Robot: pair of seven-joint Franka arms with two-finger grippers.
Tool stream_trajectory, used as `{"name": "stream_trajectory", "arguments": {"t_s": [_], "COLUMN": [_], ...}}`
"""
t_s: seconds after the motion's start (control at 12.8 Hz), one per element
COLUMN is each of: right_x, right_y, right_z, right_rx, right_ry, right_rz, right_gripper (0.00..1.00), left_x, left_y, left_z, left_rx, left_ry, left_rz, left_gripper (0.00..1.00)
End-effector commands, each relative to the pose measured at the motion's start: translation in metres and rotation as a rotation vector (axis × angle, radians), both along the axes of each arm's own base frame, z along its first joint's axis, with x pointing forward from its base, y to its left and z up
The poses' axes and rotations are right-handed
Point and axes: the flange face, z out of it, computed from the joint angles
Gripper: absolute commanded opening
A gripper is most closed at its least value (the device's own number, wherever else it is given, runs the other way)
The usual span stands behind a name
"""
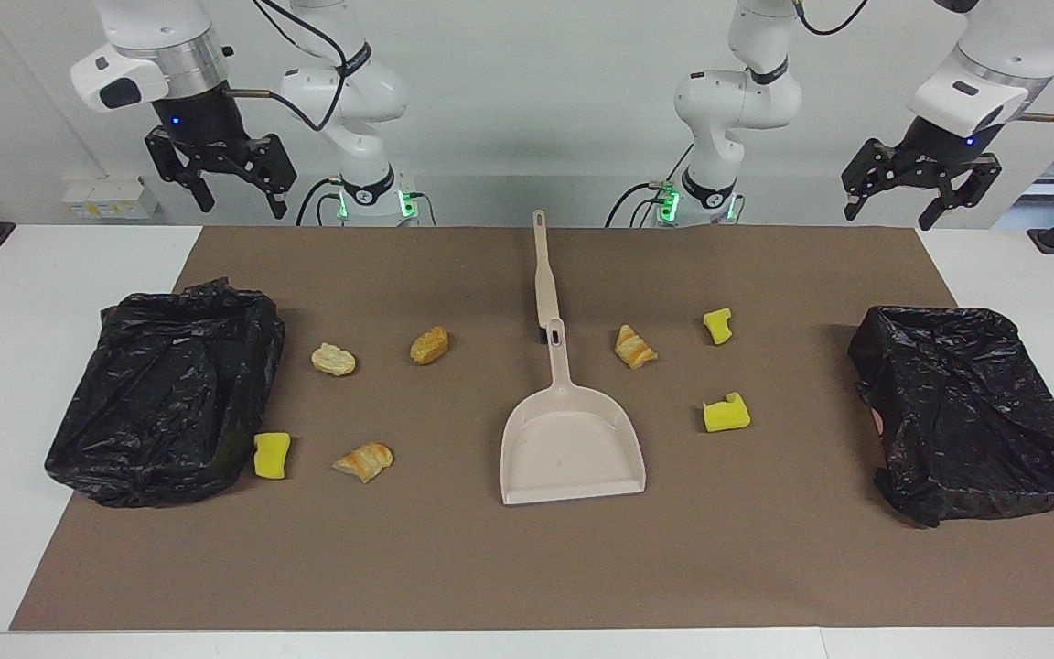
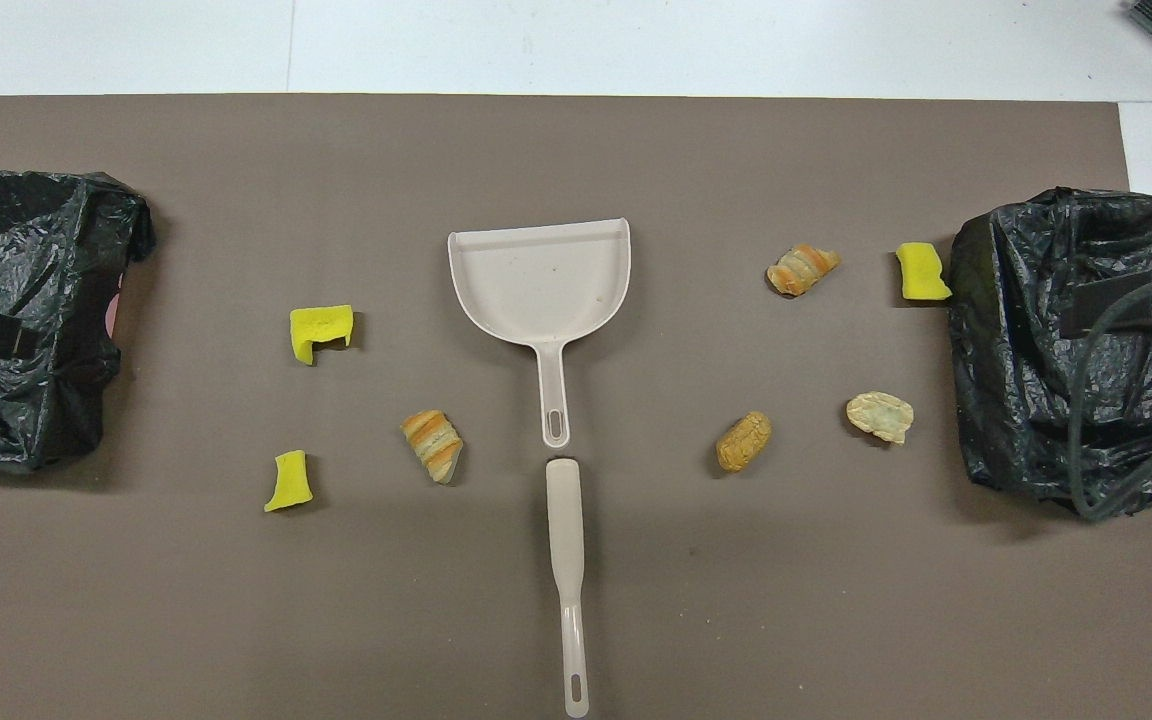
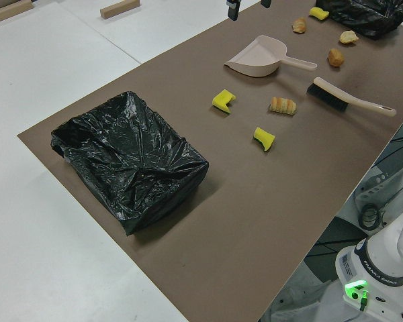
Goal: Sweep and dump trash in bin
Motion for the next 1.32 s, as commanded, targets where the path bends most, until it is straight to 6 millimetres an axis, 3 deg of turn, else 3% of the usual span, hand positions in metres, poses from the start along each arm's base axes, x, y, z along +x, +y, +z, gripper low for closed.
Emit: {"name": "stream_trajectory", "arguments": {"t_s": [0.0,1.25], "right_x": [-0.0095,-0.0175], "right_y": [-0.0018,0.0024], "right_z": [-0.0022,-0.0099], "right_rx": [0.018,0.013], "right_ry": [0.054,0.12], "right_rz": [0.024,0.032], "right_gripper": [1.0,1.0], "left_x": [-0.0022,-0.0027], "left_y": [0.0007,0.0024], "left_z": [0.0054,0.0062], "left_rx": [0.008,0.007], "left_ry": [-0.001,-0.002], "left_rz": [-0.001,0.002], "left_gripper": [1.0,1.0]}}
